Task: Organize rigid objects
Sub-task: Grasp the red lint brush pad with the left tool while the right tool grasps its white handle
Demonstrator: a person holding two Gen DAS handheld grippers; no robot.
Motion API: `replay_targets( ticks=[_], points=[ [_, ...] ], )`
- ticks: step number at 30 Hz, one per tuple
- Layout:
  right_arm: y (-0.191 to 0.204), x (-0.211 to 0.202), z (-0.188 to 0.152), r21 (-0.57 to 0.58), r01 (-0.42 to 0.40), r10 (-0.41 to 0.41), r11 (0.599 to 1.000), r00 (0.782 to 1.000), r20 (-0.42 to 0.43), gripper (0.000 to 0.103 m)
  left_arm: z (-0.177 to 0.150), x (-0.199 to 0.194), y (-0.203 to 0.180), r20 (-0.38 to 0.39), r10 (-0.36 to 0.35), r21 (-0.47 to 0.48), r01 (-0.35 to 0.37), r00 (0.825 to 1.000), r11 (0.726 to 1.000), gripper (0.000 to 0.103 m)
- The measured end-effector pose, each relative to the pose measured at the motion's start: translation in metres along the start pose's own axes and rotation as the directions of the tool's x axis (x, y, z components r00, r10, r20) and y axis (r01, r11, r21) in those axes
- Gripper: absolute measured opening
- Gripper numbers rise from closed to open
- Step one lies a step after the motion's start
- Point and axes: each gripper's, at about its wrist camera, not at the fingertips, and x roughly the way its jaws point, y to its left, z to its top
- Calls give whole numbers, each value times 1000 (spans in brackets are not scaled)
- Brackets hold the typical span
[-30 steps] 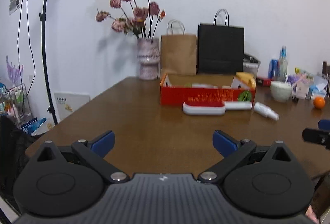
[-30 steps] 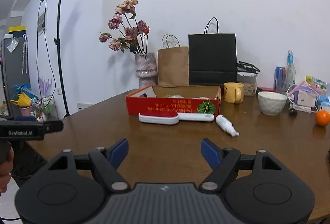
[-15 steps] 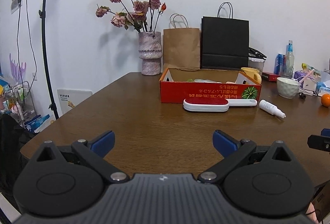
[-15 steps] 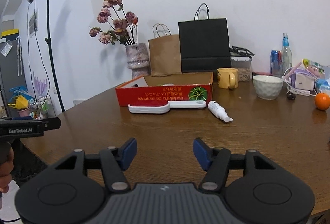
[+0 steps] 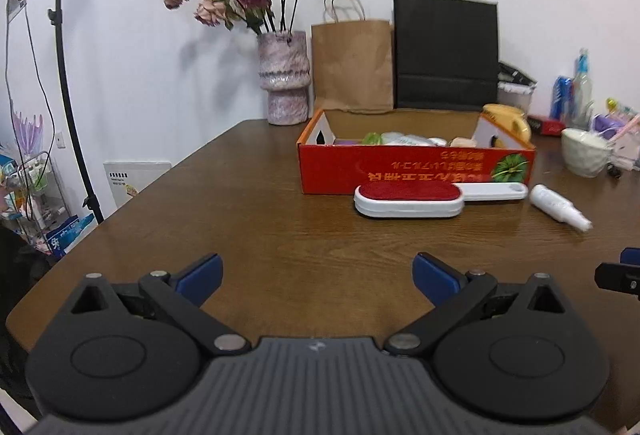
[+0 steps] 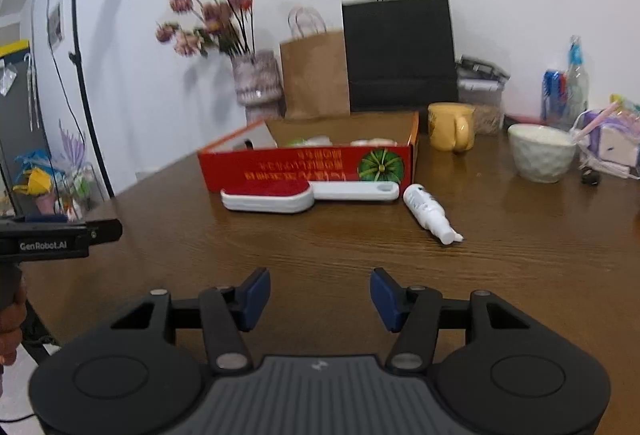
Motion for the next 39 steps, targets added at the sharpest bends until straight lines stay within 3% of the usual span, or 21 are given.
replay_targets(
  ticks=[8,12,19,20,21,23,27,31,39],
  points=[
    [-27,88,54,59,-37,42,998,996,-85,55,38,79,-16,-10,-47,-16,47,999,999,103],
    [-39,128,69,90,37,-25,995,991,-130,55,54,118,-27,-16,-115,17,116,993,993,103],
    [-63,156,89,163,119,-103,979,989,-106,52,64,179,-35,-101,-201,38,206,974,978,102],
    [-65,160,90,165,122,-104,979,988,-113,47,63,183,-35,-99,-213,41,218,972,975,98],
    [-67,166,91,165,118,-98,979,987,-124,40,64,186,-35,-98,-223,42,228,970,973,87],
    [-70,171,91,183,101,-80,978,989,-121,37,62,192,-32,-104,-252,15,254,962,967,77],
    [-74,176,95,196,104,-80,975,989,-126,32,64,197,-24,-114,-305,-51,301,945,952,67],
    [-76,173,94,221,100,-68,970,987,-147,18,64,196,-21,-113,-297,-70,291,948,954,61],
    [-74,172,93,240,106,-68,965,985,-161,12,62,179,-22,-97,-278,-61,273,956,960,49]
  ],
)
